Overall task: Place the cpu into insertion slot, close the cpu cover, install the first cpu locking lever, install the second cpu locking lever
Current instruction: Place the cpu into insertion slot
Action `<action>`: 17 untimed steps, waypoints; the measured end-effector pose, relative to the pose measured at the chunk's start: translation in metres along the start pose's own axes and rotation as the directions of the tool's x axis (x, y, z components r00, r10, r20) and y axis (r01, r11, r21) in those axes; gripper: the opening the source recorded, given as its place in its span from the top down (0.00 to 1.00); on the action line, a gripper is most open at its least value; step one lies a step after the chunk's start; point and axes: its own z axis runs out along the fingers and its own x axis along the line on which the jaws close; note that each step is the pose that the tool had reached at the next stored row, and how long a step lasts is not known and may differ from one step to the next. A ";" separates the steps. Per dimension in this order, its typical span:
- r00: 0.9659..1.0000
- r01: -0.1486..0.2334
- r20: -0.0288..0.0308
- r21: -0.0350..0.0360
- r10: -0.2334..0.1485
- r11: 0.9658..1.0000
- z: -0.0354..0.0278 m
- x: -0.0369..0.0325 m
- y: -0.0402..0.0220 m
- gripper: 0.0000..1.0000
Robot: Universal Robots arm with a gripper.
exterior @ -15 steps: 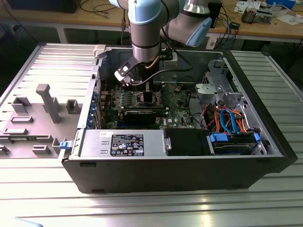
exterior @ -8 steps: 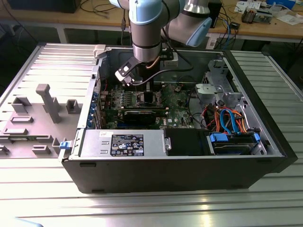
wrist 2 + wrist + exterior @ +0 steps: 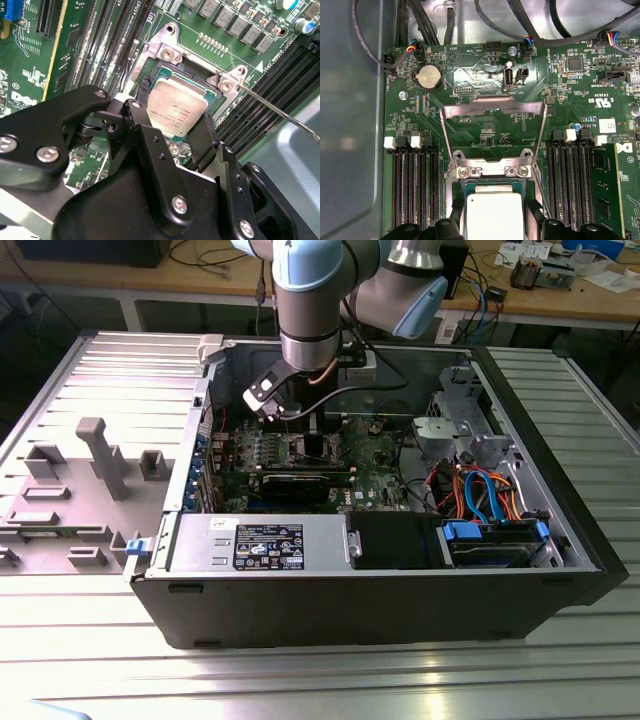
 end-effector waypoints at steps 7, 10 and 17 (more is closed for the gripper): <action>1.000 0.000 -0.001 -0.001 0.000 1.000 0.0003 0.0002 0.0003 0.38; 1.000 0.000 0.000 0.000 0.000 1.000 -0.0016 0.0002 0.0004 0.38; 1.000 0.000 0.002 0.006 0.000 1.000 -0.0150 0.0005 0.0018 0.38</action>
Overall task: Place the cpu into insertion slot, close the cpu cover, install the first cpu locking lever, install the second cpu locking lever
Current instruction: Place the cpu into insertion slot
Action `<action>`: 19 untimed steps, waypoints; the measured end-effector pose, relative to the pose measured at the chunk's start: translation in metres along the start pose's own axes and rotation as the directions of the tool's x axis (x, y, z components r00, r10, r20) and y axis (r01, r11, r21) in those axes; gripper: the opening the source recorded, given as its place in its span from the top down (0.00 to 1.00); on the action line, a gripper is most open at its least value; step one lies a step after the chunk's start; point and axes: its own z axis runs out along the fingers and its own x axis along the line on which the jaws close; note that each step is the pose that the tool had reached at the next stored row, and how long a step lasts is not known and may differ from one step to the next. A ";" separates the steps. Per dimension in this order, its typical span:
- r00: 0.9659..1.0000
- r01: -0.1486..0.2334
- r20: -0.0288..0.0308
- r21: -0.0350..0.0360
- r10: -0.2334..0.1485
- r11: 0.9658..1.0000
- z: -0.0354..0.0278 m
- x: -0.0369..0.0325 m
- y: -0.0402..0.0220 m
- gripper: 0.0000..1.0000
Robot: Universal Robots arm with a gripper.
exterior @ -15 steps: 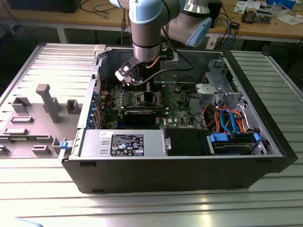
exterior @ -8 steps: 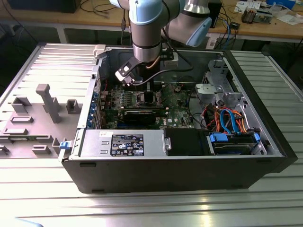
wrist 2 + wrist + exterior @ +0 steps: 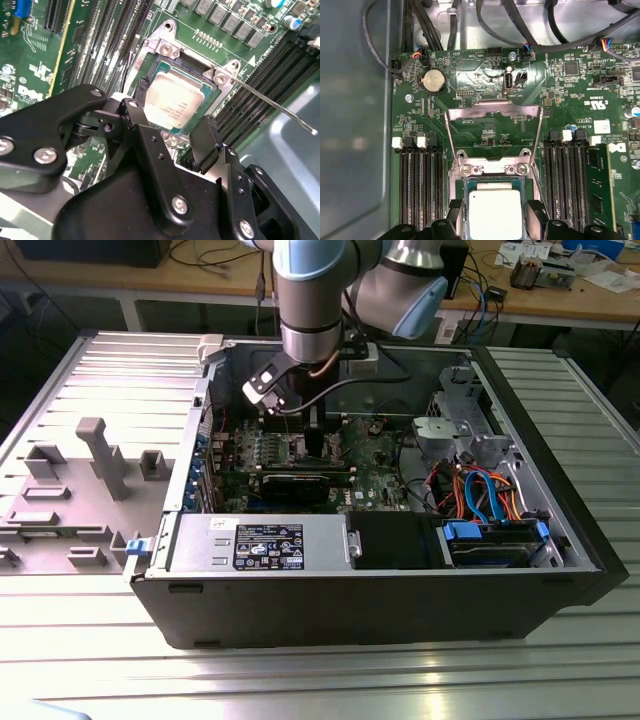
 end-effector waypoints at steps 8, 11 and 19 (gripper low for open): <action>1.000 0.000 0.002 0.014 0.000 1.000 -0.0122 0.0003 0.0020 0.71; 1.000 0.000 0.002 0.015 0.000 1.000 -0.0123 0.0003 0.0020 0.89; 1.000 0.000 0.002 0.015 0.000 1.000 -0.0123 0.0003 0.0020 0.89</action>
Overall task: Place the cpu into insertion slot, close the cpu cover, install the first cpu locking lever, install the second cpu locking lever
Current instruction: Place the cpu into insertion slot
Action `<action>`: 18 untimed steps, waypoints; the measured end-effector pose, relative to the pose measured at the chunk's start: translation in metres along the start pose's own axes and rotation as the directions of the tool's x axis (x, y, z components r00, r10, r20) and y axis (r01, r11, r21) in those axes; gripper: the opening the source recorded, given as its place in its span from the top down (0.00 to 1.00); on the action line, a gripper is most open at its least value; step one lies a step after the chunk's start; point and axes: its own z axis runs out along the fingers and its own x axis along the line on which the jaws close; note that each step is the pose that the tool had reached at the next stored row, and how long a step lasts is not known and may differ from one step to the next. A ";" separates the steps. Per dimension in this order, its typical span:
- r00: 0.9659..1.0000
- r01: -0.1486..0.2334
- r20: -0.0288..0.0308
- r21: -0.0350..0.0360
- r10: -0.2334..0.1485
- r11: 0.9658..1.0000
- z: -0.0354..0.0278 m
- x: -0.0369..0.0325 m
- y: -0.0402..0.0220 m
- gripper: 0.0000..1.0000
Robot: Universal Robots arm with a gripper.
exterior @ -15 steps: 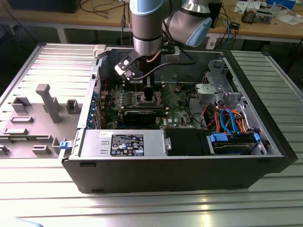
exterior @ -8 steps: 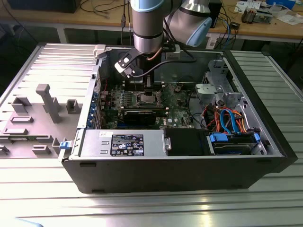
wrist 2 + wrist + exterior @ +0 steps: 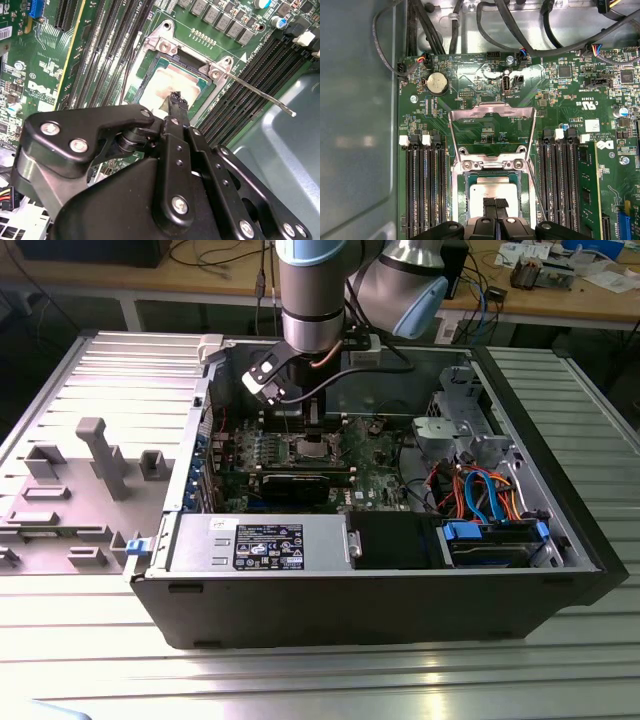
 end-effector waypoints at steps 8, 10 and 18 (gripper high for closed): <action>1.000 0.000 0.001 0.021 0.000 1.000 0.0001 0.0000 0.0041 0.89; 1.000 -0.001 0.001 0.025 0.001 1.000 0.0002 0.0001 0.0045 0.89; 1.000 -0.001 0.001 0.033 0.000 0.999 0.0002 0.0001 0.0046 0.89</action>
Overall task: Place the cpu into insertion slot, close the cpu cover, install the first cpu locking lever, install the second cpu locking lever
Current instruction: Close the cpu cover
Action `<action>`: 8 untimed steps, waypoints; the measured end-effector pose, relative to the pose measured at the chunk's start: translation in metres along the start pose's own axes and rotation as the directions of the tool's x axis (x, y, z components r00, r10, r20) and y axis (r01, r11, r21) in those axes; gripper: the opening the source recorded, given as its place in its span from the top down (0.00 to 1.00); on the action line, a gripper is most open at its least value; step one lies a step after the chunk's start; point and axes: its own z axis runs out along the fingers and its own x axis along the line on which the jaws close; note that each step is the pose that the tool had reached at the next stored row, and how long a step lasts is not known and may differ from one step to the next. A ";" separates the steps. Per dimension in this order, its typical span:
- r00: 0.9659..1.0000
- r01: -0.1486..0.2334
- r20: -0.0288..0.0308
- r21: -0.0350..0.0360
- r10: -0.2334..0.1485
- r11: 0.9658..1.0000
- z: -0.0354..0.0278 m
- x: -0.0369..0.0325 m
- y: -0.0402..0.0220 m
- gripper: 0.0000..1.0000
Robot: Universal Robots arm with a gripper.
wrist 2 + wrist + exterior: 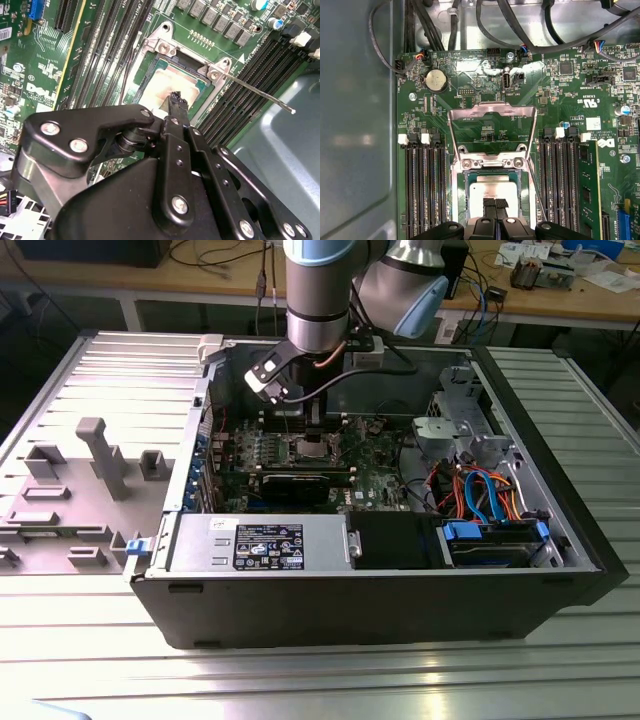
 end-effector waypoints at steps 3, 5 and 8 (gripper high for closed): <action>1.000 0.000 0.000 0.005 0.000 1.000 0.0000 0.0000 0.0000 0.89; 1.000 0.000 0.000 0.008 0.000 1.000 0.0000 0.0000 0.0000 0.89; 1.000 0.000 0.000 0.013 0.000 1.000 0.0000 0.0000 0.0000 0.89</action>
